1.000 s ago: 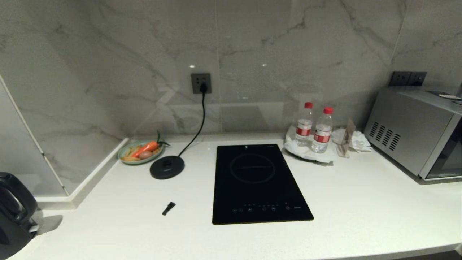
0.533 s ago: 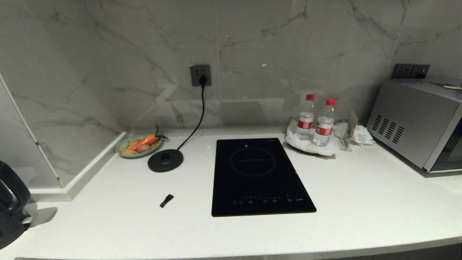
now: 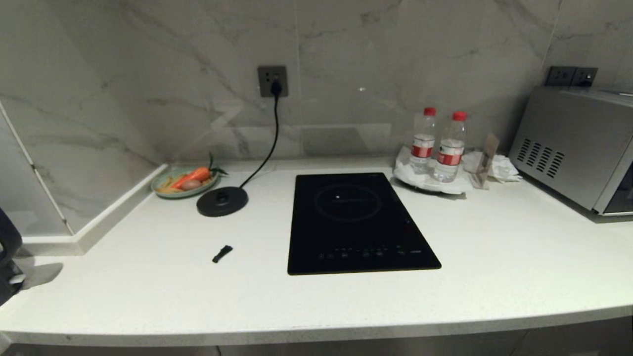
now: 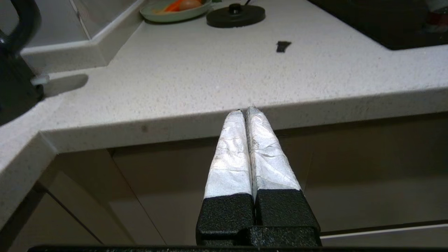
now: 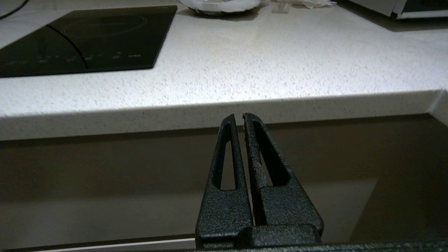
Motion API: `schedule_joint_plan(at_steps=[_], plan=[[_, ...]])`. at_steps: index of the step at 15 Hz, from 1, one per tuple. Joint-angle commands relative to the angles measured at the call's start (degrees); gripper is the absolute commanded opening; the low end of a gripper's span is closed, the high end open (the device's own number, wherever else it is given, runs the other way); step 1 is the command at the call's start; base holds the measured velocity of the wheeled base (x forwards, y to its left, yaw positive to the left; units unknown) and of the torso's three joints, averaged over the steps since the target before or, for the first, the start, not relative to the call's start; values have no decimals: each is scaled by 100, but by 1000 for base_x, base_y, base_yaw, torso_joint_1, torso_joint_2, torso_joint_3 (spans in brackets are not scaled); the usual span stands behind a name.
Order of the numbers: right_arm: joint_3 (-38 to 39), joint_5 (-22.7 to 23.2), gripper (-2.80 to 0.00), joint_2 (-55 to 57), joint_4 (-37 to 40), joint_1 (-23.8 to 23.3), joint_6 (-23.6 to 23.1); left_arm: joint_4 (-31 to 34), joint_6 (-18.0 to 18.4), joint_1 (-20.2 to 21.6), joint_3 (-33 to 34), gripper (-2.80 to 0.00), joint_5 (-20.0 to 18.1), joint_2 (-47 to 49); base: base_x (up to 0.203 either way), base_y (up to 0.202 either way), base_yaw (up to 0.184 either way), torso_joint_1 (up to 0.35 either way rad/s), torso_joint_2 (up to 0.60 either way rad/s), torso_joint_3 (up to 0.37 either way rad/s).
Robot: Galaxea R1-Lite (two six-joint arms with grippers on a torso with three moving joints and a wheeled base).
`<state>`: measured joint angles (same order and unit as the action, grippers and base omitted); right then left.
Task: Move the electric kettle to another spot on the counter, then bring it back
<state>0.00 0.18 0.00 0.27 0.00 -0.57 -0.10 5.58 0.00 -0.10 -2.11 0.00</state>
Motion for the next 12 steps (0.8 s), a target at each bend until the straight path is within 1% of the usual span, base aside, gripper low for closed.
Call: schedule_joint_plan(at_steps=[1,6,9,12], plan=[[0,-1,-280,3,0,0,-4,1,4,0,1,-280,0,9,0,0,0,-167,538,379],[0,-1,-280,0,0,0,-4,1,4,0,1,-280,0,9,0,0,0,-122,513,387],[0,8,-280,0,0,0,-22,1,4,0,1,-280,0,9,0,0,0,-76,453,373],[0,4,-280,0,0,0,-22,1,4,0,1,-280,0,9,0,0,0,-24,142,120]])
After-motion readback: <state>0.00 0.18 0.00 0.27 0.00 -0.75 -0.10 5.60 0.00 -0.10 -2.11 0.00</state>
